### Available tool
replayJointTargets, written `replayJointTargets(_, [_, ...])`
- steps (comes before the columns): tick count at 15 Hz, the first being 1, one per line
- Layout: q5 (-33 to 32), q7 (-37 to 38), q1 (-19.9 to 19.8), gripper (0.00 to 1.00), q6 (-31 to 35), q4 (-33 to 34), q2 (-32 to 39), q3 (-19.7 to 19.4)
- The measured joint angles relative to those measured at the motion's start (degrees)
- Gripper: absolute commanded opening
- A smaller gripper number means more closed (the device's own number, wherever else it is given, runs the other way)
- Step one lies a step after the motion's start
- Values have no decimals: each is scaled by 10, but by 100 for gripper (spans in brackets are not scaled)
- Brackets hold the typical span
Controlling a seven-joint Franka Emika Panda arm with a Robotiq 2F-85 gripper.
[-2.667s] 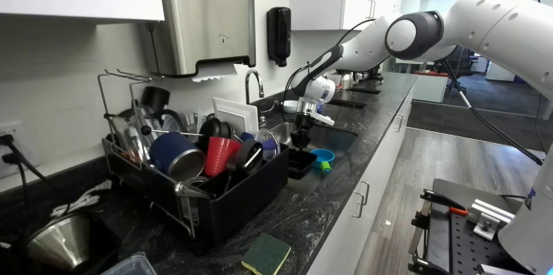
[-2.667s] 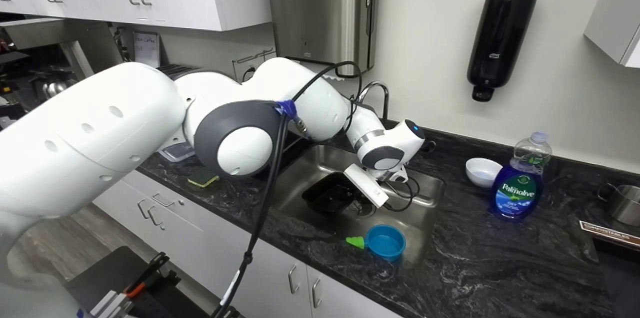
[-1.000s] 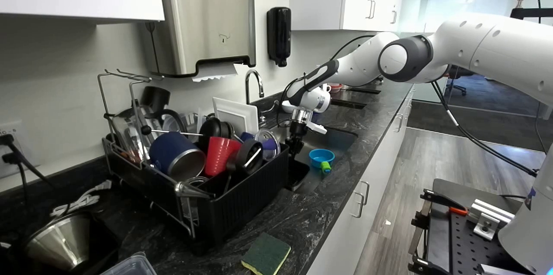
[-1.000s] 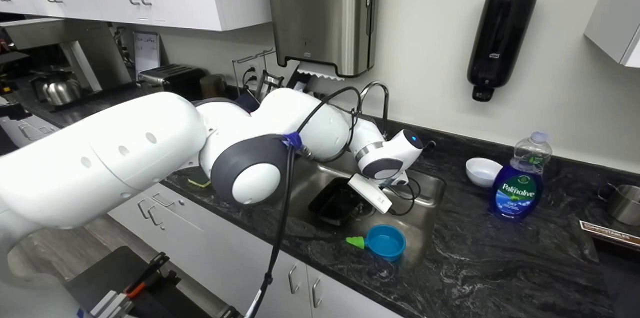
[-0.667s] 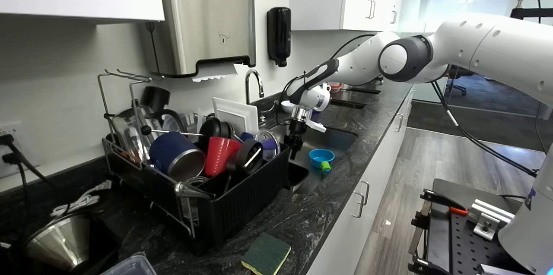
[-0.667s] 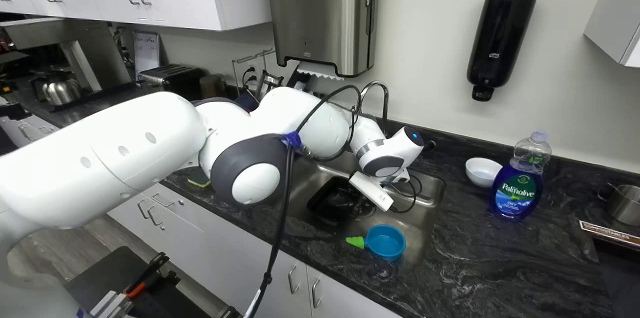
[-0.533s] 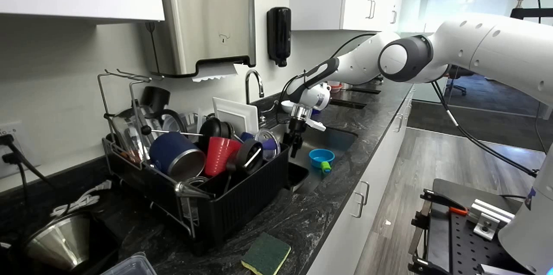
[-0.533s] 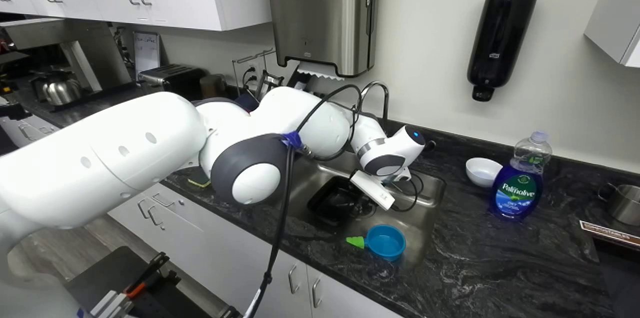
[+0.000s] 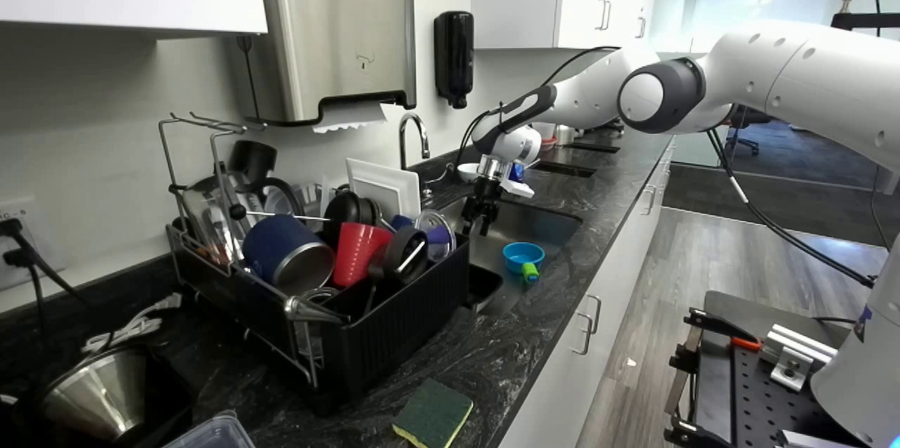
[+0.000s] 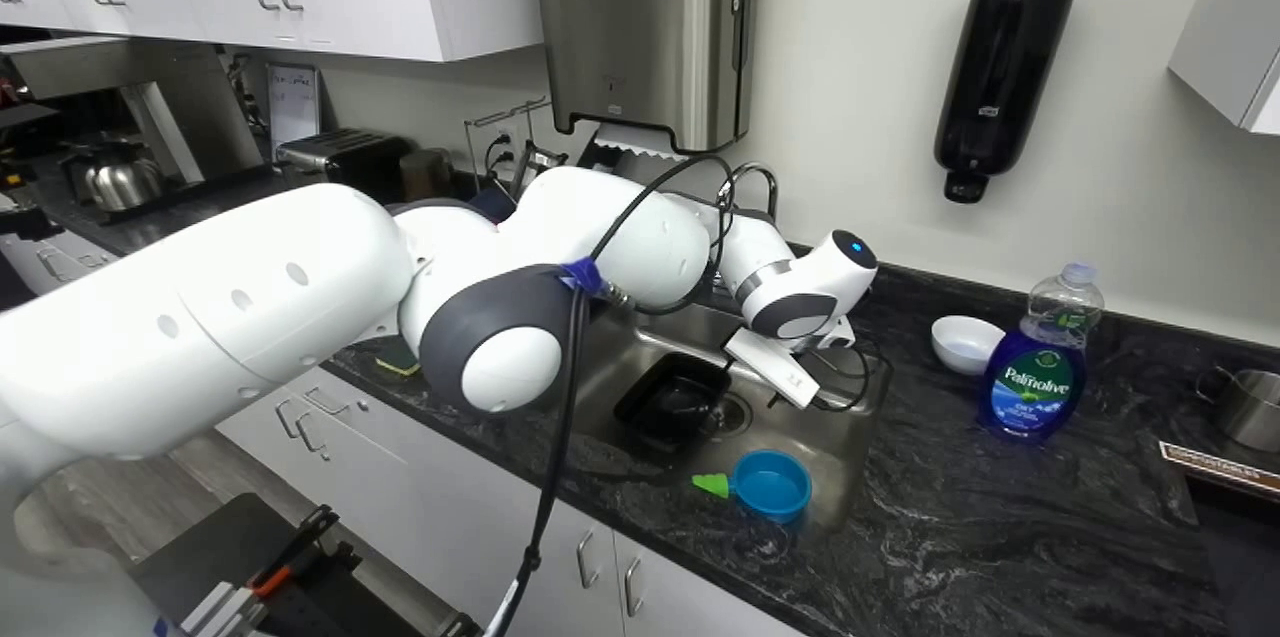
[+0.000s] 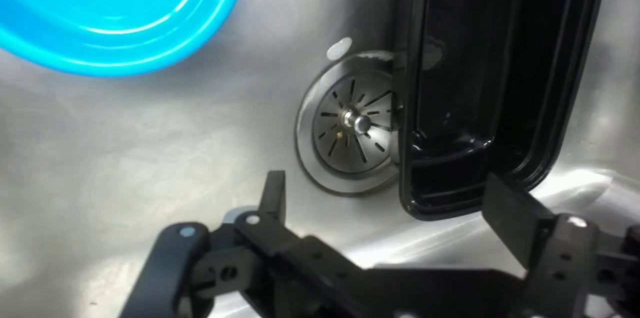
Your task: Remove the black bowl from the dishrack and place it in the sink
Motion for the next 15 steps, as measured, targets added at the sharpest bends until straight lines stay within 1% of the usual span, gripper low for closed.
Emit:
replayJointTargets(3, [-16, 45, 8, 100, 12, 4, -15, -25])
replayJointTargets(8, [-48, 115, 19, 100, 11, -6, -73, -68])
replayJointTargets(12, [-75, 127, 22, 100, 8, -41, -125, -90])
replayJointTargets(15, [-98, 126, 25, 100, -10, -76, -164, -98])
